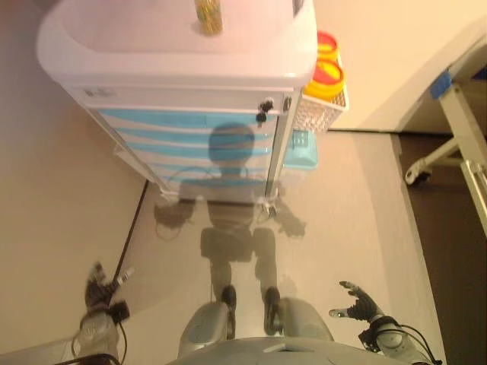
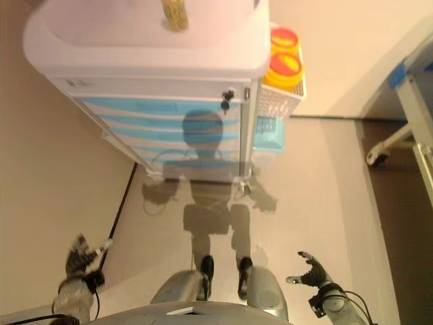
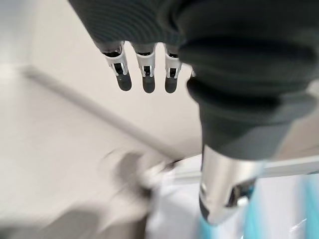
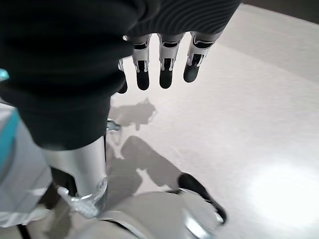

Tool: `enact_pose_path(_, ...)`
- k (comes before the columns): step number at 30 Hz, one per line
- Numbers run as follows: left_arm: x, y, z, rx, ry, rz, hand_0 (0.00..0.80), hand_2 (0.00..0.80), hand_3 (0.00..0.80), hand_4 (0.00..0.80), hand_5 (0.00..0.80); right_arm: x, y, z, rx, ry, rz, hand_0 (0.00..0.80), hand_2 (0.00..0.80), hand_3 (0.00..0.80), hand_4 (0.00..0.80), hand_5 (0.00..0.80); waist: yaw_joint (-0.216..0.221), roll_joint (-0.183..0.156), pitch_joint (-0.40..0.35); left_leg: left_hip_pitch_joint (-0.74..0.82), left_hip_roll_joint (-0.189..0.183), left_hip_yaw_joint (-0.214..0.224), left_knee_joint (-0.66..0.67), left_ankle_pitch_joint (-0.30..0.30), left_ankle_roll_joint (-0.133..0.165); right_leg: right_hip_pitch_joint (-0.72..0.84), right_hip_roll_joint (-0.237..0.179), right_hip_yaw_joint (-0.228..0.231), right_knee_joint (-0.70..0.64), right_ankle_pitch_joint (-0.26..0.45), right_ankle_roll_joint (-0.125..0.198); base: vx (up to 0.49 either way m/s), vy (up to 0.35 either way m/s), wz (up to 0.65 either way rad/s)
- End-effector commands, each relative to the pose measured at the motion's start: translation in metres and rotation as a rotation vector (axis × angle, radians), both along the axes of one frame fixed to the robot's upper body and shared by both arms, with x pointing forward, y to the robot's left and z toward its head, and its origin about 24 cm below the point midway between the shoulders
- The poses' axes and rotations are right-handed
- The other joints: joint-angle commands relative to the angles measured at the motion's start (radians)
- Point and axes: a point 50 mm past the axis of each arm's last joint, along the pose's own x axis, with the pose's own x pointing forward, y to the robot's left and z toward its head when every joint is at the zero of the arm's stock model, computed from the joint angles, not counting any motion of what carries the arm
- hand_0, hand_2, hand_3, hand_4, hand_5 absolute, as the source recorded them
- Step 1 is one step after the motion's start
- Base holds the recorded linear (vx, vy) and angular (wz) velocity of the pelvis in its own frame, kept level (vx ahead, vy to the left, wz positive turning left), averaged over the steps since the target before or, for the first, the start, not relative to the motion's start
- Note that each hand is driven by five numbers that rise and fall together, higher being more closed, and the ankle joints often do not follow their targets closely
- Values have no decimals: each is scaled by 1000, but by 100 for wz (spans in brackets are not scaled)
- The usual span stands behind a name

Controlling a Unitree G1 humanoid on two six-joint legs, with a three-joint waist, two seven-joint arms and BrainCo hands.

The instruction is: Open the drawer and pick up the medicine

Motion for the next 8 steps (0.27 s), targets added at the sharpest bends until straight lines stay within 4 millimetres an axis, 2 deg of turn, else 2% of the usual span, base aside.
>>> enact_pose_path(1, -15, -17, -14, -201, 119, -65, 0, 0, 0, 0, 0, 4, -3, 5, 5, -43, 8, 0, 0, 0, 0, 0, 7, -6, -4, -8, -42, 41, 15, -35, 10, 87, -13, -13, -106, 31, 74, -40, -21, 14)
enact_pose_path(4, -38, -31, -24, -263, 250, -47, 0, 0, 0, 0, 0, 5, 2, 2, 26, -37, -3, 0, 0, 0, 0, 0, 15, -6, -22, 16, -37, 51, -15, -31, 8, 112, -18, -32, -139, 41, 81, -64, -22, 7)
enact_pose_path(8, -35, -46, -28, -307, 227, -34, 0, 0, 0, 0, 0, 2, 13, -5, 48, -13, -10, 0, 0, 0, 0, 0, 27, -6, -35, 37, -29, 62, -68, -17, 7, 124, -20, -54, -171, 59, 92, -90, -31, 4)
